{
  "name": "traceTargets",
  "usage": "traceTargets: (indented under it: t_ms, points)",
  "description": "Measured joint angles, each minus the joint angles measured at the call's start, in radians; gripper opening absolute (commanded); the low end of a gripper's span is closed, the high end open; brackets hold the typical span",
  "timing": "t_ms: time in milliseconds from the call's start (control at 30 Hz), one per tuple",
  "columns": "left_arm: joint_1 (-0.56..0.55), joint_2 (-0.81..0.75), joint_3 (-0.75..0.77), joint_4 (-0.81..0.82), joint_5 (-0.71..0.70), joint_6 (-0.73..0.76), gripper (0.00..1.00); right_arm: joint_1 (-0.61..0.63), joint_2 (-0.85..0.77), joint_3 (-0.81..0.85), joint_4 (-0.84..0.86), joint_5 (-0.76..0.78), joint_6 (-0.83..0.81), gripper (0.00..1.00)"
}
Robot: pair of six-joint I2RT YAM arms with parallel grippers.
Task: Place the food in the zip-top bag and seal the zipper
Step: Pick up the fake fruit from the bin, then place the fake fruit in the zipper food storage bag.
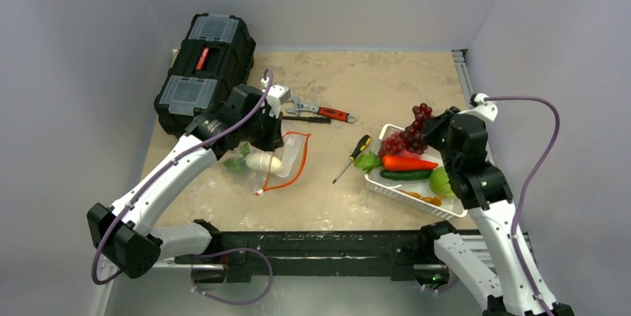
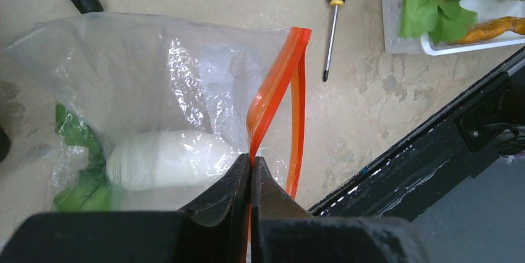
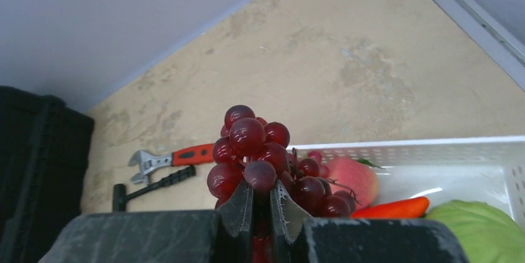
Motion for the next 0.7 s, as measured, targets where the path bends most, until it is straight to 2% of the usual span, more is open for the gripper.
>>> traceTargets:
  t_ms: [200,433,700]
  points:
    - [0.000,0.000,0.000,0.001,0.017,0.000,0.00,0.000,0.011,0.023,0.093,-0.175,-0.071,0.00]
    - [0.000,-0.002,0.000,0.018,0.083,0.000,0.00,0.027,0.072,0.003,0.298,-0.513,-0.065,0.00]
    - [0.000,-0.002,0.000,0.024,0.102,-0.001,0.00,0.162,0.099,0.003,0.413,-0.593,-0.038,0.00]
